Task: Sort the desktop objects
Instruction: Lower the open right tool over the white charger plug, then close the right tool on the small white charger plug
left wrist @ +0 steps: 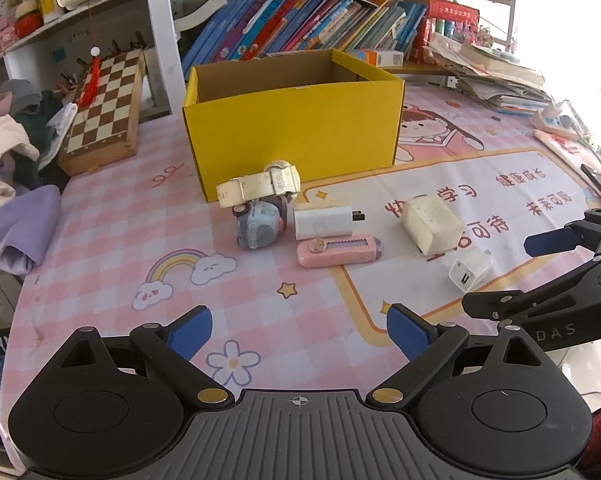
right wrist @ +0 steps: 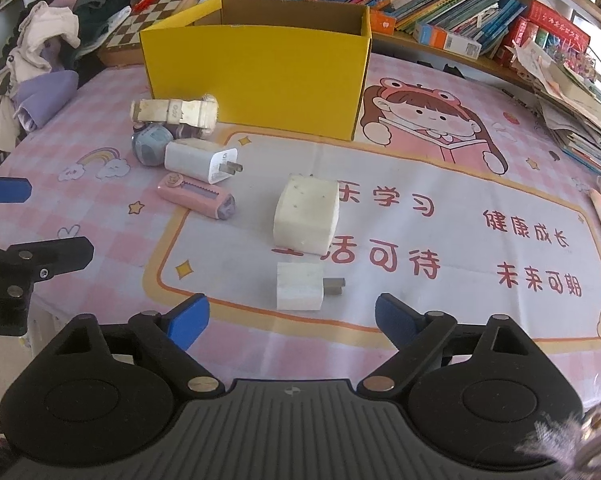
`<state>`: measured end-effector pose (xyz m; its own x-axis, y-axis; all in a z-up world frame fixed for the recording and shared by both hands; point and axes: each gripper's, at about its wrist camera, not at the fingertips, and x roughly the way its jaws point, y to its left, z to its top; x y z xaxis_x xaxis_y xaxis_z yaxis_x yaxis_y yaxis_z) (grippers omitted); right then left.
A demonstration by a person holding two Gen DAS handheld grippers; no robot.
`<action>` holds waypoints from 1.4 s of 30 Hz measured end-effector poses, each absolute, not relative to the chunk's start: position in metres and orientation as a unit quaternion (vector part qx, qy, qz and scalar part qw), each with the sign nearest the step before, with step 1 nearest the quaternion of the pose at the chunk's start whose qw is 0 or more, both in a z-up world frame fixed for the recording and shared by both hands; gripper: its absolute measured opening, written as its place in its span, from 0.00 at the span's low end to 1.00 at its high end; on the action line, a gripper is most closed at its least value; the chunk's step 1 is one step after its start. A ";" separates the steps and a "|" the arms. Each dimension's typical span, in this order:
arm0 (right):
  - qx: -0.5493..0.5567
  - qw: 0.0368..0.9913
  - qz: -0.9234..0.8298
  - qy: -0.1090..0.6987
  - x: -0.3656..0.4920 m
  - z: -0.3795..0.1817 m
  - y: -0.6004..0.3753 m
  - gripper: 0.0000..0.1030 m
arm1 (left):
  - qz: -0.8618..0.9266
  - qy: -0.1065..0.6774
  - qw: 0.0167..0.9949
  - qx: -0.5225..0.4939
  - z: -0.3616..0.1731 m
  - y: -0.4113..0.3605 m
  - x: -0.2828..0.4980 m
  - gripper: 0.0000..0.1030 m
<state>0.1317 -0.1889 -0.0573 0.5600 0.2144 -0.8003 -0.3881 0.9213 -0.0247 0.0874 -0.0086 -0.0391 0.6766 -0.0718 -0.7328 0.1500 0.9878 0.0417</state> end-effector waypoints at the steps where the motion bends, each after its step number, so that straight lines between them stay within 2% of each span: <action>1: -0.101 0.877 0.173 0.438 0.134 -0.058 -0.188 0.84 | -0.060 0.398 0.914 0.049 -0.039 -0.009 0.089 0.92; 9: -0.097 0.867 0.168 0.459 0.154 -0.068 -0.189 0.79 | -0.052 0.404 0.912 0.047 -0.041 -0.007 0.097 0.92; 24: -0.086 0.854 0.169 0.485 0.169 -0.080 -0.191 0.56 | -0.052 0.410 0.909 0.047 -0.044 -0.008 0.105 0.92; 27: -0.085 0.855 0.170 0.482 0.169 -0.080 -0.192 0.46 | -0.053 0.410 0.909 0.047 -0.043 -0.009 0.105 0.92; 28: -0.086 0.856 0.169 0.480 0.169 -0.079 -0.192 0.39 | -0.053 0.410 0.909 0.047 -0.043 -0.009 0.105 0.92; 37: -0.084 0.855 0.172 0.483 0.166 -0.076 -0.193 0.41 | -0.057 0.407 0.911 0.048 -0.041 -0.012 0.103 0.92; 38: -0.082 0.855 0.172 0.482 0.166 -0.076 -0.194 0.50 | -0.057 0.406 0.911 0.049 -0.041 -0.012 0.102 0.92; 40: -0.080 0.858 0.171 0.478 0.166 -0.075 -0.194 0.59 | -0.057 0.405 0.911 0.051 -0.041 -0.013 0.100 0.92; 42: -0.082 0.858 0.172 0.476 0.165 -0.074 -0.192 0.59 | -0.055 0.405 0.911 0.051 -0.040 -0.012 0.099 0.92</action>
